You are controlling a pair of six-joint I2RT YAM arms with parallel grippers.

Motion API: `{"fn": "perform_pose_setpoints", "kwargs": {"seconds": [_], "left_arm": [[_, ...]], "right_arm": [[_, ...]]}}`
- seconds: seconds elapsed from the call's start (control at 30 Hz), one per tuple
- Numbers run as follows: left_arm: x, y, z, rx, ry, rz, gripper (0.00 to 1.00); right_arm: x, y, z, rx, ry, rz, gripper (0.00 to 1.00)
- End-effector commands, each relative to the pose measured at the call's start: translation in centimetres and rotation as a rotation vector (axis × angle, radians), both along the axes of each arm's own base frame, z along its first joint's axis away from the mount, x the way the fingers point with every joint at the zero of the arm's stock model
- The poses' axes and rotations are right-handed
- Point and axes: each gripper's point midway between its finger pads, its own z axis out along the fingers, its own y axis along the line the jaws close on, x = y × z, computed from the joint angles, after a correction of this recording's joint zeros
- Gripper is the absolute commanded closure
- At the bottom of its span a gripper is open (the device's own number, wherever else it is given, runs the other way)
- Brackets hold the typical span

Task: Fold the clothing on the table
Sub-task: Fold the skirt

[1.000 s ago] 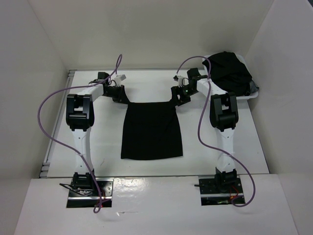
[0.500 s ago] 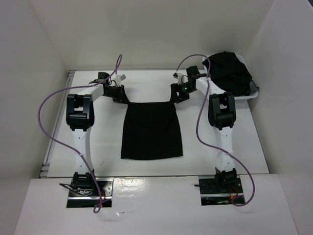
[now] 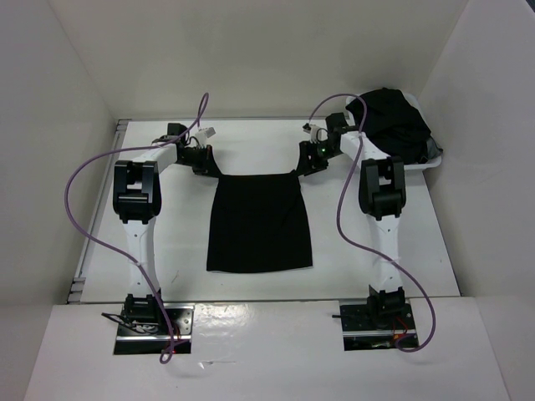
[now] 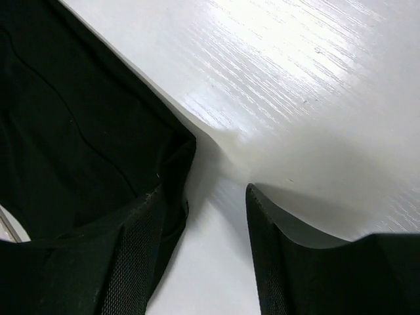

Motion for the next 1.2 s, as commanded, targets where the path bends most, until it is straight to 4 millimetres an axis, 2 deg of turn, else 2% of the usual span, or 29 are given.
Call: {"fn": "perform_pose_setpoints", "kwargs": {"seconds": [0.0, 0.47, 0.87, 1.0, 1.03, 1.17], "left_arm": [[-0.3, 0.3, -0.2, 0.017, -0.011, -0.011, 0.97], [-0.6, 0.2, -0.2, 0.011, -0.009, -0.021, 0.97], [-0.7, 0.2, -0.2, 0.011, 0.000, -0.021, 0.97], [-0.7, 0.2, -0.2, 0.011, 0.000, -0.021, 0.97], [-0.7, 0.2, -0.2, 0.011, 0.000, -0.021, 0.97], [-0.8, 0.1, -0.1, 0.003, 0.000, -0.025, 0.97]], "right_arm": [[0.7, -1.0, -2.0, -0.032, 0.001, -0.008, 0.43], [0.8, -0.3, -1.9, 0.005, 0.014, 0.008, 0.44], [0.4, -0.2, -1.9, 0.019, 0.019, 0.021, 0.49], [0.0, 1.0, -1.8, 0.036, 0.021, 0.046, 0.49], [-0.1, 1.0, -2.2, 0.035, 0.030, 0.046, 0.49], [-0.2, 1.4, -1.9, 0.035, 0.029, 0.056, 0.50]]}}
